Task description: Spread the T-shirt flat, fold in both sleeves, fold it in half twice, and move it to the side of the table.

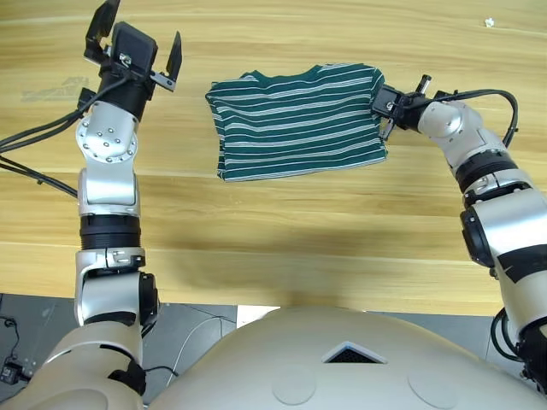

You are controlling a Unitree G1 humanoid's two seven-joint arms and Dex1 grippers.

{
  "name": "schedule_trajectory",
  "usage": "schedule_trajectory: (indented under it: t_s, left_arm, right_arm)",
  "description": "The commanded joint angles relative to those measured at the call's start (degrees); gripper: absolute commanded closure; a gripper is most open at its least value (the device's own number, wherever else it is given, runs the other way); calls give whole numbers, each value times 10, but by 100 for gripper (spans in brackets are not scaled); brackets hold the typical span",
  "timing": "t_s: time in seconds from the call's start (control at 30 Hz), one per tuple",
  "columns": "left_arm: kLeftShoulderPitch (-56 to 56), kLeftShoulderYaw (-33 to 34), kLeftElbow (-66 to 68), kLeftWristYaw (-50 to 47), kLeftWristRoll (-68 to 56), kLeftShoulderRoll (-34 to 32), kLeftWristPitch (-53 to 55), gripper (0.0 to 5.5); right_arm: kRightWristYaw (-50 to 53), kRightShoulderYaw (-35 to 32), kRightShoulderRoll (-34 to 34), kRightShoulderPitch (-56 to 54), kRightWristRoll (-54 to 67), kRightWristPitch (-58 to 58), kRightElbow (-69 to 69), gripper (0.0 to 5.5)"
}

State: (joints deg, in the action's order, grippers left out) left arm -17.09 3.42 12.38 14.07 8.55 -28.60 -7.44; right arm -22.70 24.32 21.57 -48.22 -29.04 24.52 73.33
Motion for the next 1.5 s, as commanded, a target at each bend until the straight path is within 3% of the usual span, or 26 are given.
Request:
schedule_trajectory:
  t_s: [0.03,0.23,0.3,0.37,0.47,0.53,0.67,0.87,1.13,1.5]
  left_arm:
    - [29,-8,-65,8,4,2,28,127]
    - [64,5,-132,15,1,-3,62,127]
    - [65,0,-136,14,5,1,67,127]
    - [68,-5,-147,16,7,4,74,127]
    - [77,-5,-168,16,7,6,84,127]
    - [84,-6,-181,16,7,9,89,127]
    - [94,-19,-201,17,8,21,96,127]
    - [122,-45,-223,9,16,46,104,127]
    - [182,-100,-244,-11,44,90,101,127]
    - [181,-118,-224,-17,56,103,94,127]
  right_arm:
    - [-55,46,24,24,-45,0,10,466]
    - [-127,71,105,61,-46,58,-23,466]
    - [-202,70,146,103,-15,92,-86,466]
    - [-344,63,208,181,68,78,-229,466]
    - [-470,58,297,291,200,-7,-470,466]
    - [-500,55,347,354,261,-56,-613,466]
    - [-508,53,375,436,357,-163,-836,466]
    - [-469,51,324,490,362,-217,-919,466]
    - [-381,121,189,524,265,-168,-852,466]
    - [-369,175,99,503,251,-151,-810,466]
